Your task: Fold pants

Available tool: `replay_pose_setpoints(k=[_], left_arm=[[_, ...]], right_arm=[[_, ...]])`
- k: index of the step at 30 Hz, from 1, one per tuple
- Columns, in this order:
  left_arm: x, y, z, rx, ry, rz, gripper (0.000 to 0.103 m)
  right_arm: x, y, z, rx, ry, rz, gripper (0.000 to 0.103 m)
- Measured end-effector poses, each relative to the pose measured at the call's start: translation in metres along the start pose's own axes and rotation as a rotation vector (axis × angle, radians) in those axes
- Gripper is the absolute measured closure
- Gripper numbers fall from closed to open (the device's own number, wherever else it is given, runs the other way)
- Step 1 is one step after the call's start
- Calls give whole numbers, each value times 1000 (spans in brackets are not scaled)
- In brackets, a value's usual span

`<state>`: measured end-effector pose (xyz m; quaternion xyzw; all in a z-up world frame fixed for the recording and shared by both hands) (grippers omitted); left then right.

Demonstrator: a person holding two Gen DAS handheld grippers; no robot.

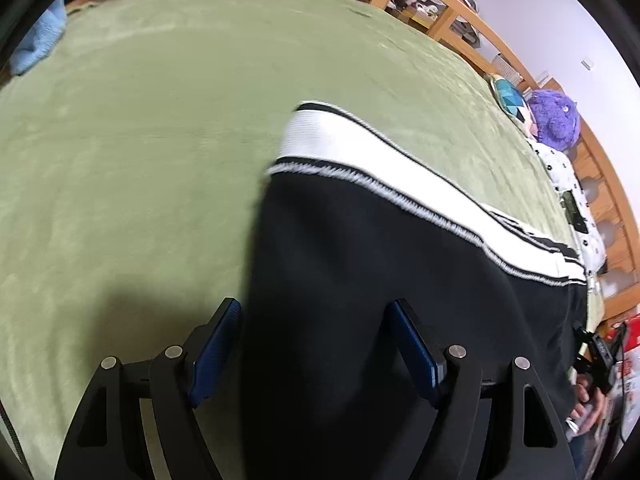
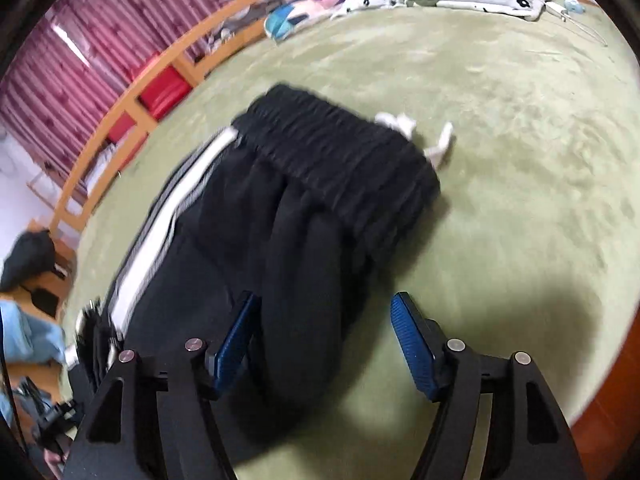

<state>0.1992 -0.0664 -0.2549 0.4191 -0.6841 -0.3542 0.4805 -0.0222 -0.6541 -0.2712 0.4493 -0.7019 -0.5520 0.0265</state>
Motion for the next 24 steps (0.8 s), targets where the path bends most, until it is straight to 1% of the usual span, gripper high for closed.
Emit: replay_pose_setpoints(k=[1, 3, 5, 6, 7, 8, 9, 10, 11, 13, 14, 15, 17, 18, 19, 21, 23, 24], left_arm=[[4, -4, -4, -13, -5, 26, 29], [9, -10, -10, -27, -8, 36, 29], [14, -15, -14, -36, -10, 33, 38], [15, -15, -15, -36, -10, 31, 48], [16, -13, -16, -29, -9, 35, 65], [17, -9, -16, -17, -11, 45, 76], [18, -2, -17, 2, -16, 62, 89], [19, 8, -17, 28, -25, 83, 90], [19, 14, -17, 42, -34, 86, 90], [20, 32, -18, 81, -55, 73, 90], [20, 41, -20, 96, -63, 70, 90], [17, 51, -22, 110, -65, 85, 90], [8, 71, -29, 116, -48, 157, 90], [5, 76, -31, 119, -46, 162, 90], [0, 83, -33, 133, -55, 138, 90], [-15, 100, -38, 172, -81, 51, 90], [-37, 113, -42, 185, -60, 29, 90], [-55, 122, -45, 191, -32, 29, 90]], right_arm=[[-1, -4, -6, 4, -5, -14, 34], [-2, -14, -15, 9, -18, -30, 33], [-2, -23, -23, 19, -27, -38, 31], [-4, -27, -28, 18, -26, -27, 32], [-7, -27, -27, 19, -16, -5, 34], [-11, -26, -27, 24, -7, 0, 44], [-13, -24, -26, 25, -4, -14, 61], [-16, -21, -25, 19, -11, -64, 72], [-15, -15, -25, 36, -17, -63, 75], [-34, -1, -25, 83, 34, -10, 77], [-44, 6, -26, 100, 49, 4, 78], [-55, 15, -28, 122, 53, -3, 79], [-79, 34, -31, 158, 60, -34, 79], [-88, 39, -32, 169, 68, -41, 79], [-102, 45, -31, 179, 86, -50, 79], [-124, 51, -24, 175, 124, -71, 79], [-148, 49, -10, 147, 156, -106, 79], [-160, 46, -3, 136, 172, -120, 79]])
Point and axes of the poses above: each gripper's, at about its wrist camera, not at the fingertips, and y roughly against the way its jaws point, x to its right, z to its underside, the point moved 5 cm from there along -y, roughly the way its jaws point, and after that the axes turned 7 degrees about -x, right-handed, at the moved point
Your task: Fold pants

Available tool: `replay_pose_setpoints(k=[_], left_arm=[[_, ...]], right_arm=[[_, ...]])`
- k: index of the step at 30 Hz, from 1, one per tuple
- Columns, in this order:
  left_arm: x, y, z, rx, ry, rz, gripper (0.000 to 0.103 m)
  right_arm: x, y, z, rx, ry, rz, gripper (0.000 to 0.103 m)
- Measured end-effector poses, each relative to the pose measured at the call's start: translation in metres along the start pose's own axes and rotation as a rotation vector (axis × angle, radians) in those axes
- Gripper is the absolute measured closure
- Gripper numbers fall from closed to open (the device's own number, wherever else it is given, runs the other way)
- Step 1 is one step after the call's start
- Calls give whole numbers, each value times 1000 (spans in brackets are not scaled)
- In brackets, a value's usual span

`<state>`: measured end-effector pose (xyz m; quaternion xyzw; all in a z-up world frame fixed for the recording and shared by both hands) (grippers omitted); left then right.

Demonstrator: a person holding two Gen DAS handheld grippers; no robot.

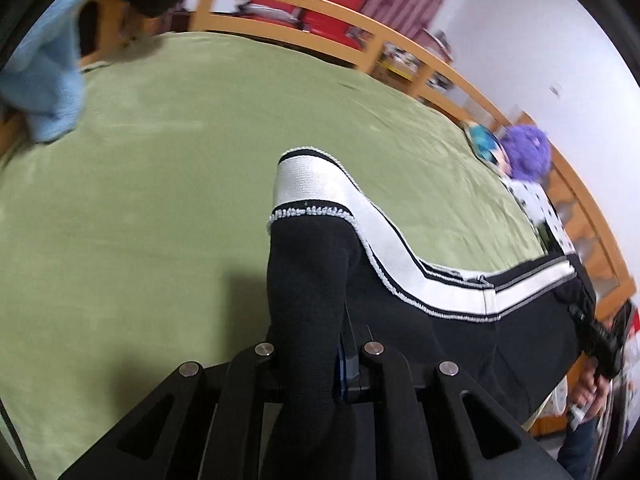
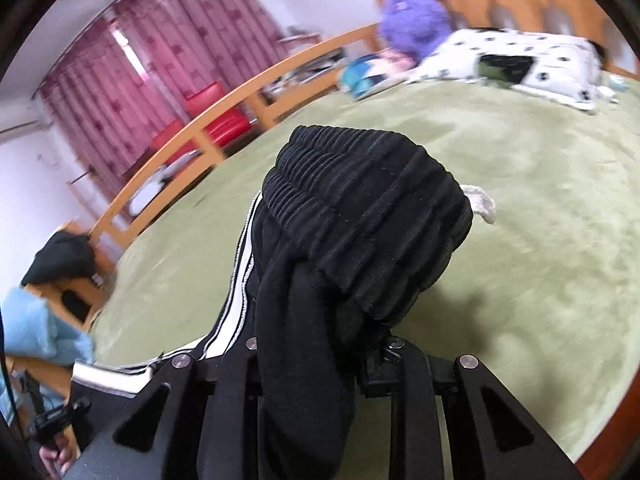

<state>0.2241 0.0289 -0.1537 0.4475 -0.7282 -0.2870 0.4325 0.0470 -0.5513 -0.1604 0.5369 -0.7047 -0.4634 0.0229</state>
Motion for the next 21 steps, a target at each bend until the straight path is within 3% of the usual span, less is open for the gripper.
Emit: replay_pose_setpoints(k=[5, 9, 12, 14, 16, 17, 21], left_arm=[[-68, 22, -9, 27, 67, -58, 90], [-89, -3, -6, -23, 102, -52, 87], [-97, -24, -1, -70, 113, -159, 76], [-103, -24, 5, -77, 138, -146, 70], [-109, -11, 14, -54, 153, -156, 48], [-110, -5, 20, -42, 150, -164, 41], [-106, 26, 49, -7, 136, -173, 37]], right_arm=[[-46, -36, 41, -76, 26, -61, 79], [-37, -64, 66, -142, -8, 3, 76], [-8, -84, 78, -265, -71, 11, 65], [3, -86, 89, -320, -84, 29, 58], [7, -76, 96, -315, -62, 54, 53], [6, -69, 99, -302, -42, 80, 51], [-4, -41, 100, -253, 28, 160, 48]])
Point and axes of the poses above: each gripper's, at about its wrist camera, not at the fingertips, and y roughly against the way its jaws point, x to its right, z to its underside, the point moved 5 cm from there along -y, roughly the way its jaws point, and after that the axes turned 7 degrees about -x, right-handed, at the moved point
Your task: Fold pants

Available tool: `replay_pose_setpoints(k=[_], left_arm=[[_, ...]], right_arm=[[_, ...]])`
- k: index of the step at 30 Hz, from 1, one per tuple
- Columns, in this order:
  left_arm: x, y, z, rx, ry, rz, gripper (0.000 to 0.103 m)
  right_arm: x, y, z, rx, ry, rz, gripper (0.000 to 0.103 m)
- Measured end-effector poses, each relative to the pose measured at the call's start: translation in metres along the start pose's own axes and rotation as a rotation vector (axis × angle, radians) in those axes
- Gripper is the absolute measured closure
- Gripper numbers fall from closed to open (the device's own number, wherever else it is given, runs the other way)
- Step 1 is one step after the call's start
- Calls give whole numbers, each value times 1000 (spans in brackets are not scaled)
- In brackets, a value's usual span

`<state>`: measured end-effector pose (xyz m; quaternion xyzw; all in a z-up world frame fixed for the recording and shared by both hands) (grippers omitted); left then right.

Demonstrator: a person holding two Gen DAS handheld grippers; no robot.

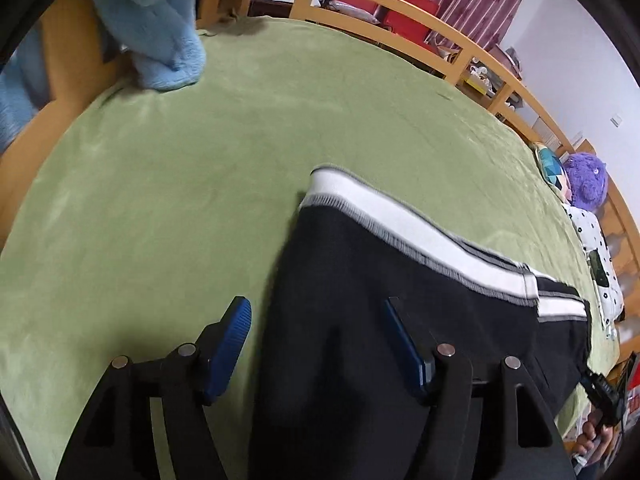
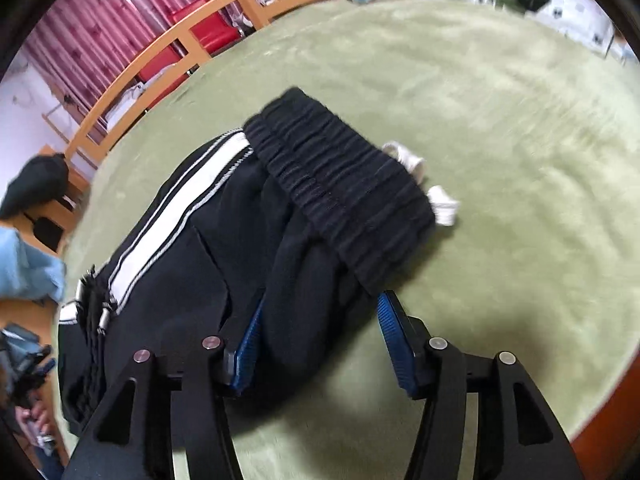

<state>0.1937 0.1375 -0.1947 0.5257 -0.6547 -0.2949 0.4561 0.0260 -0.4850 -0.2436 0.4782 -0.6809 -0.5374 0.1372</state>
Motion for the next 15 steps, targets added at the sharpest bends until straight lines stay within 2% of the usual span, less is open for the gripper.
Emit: replay_pose_setpoints(k=[3, 8, 10, 15], left_arm=[[-6, 11, 32, -9, 8, 24, 37], [-10, -19, 92, -139, 25, 7, 36], [-12, -14, 102, -117, 43, 45, 36], [-22, 7, 113, -82, 122, 170, 36]], right_arm=[[-17, 17, 9, 35, 42, 12, 48], [-62, 38, 22, 90, 149, 33, 48], [-83, 43, 30, 111, 197, 22, 48], [-120, 31, 56, 95, 296, -39, 48]])
Point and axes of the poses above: each gripper's, at about its wrist camera, not at the fingertips, and y roughly against the way its jaws point, x to its right, z to its underside, the point moved 5 cm from there along -y, roughly the way its jaws point, and after that the axes turned 7 degrees about -x, right-handed, at the moved point
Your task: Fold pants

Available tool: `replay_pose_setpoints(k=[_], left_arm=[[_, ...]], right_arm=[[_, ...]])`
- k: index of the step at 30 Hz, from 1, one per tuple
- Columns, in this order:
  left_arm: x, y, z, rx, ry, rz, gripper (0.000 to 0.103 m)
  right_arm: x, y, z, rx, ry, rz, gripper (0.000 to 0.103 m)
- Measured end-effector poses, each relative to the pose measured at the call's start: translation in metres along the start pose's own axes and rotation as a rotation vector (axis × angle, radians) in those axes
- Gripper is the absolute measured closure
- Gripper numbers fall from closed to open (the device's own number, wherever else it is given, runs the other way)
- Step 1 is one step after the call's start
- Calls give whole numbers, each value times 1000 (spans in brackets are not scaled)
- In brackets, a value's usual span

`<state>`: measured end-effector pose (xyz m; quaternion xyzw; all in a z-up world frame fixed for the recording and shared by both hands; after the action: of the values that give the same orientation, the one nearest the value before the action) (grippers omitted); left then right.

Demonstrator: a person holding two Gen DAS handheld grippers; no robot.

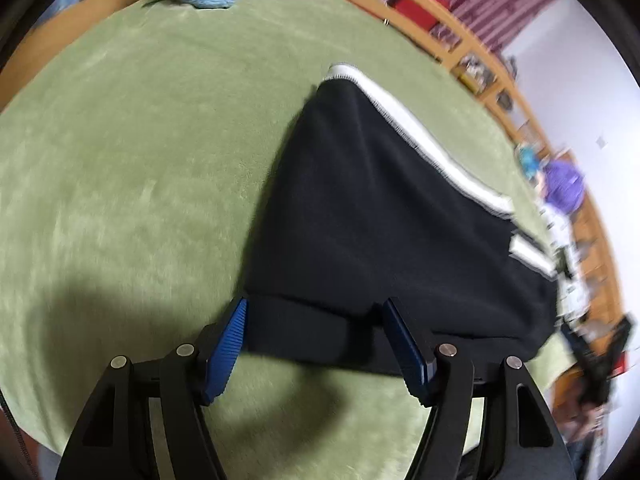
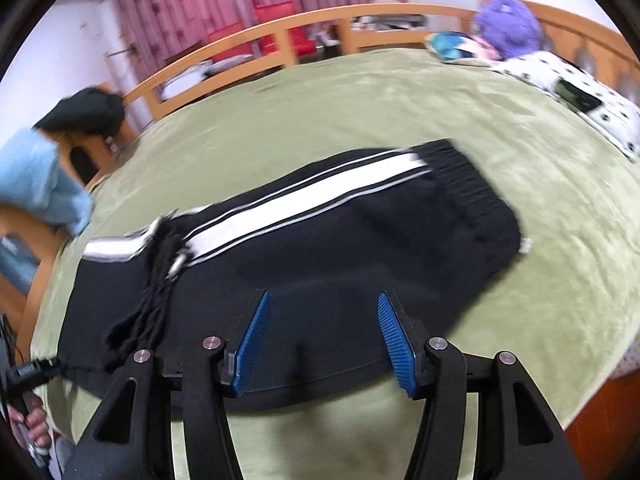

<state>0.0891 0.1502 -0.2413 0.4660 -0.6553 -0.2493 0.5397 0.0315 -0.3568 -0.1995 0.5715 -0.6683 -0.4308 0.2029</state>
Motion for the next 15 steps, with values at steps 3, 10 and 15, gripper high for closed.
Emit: replay_pose_setpoints(k=[3, 10, 15], left_arm=[[-6, 3, 7, 10, 25, 28, 36], [-19, -8, -4, 50, 125, 108, 34], [-7, -25, -15, 59, 135, 134, 34]], right_arm=[[-5, -33, 26, -85, 11, 2, 48], [-7, -40, 48, -139, 37, 57, 48], [1, -22, 50, -137, -14, 28, 48]])
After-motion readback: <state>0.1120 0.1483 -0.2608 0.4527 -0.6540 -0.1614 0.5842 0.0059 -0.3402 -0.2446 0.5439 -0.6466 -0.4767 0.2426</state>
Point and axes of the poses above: each gripper's, at about its wrist camera, not at the fingertips, and y roughly against the way its jaws point, x to its right, z to its underside, the point moved 5 cm from there along -y, roughly the way its jaws point, and after that the axes turned 7 degrees about -x, right-handed, at the moved point
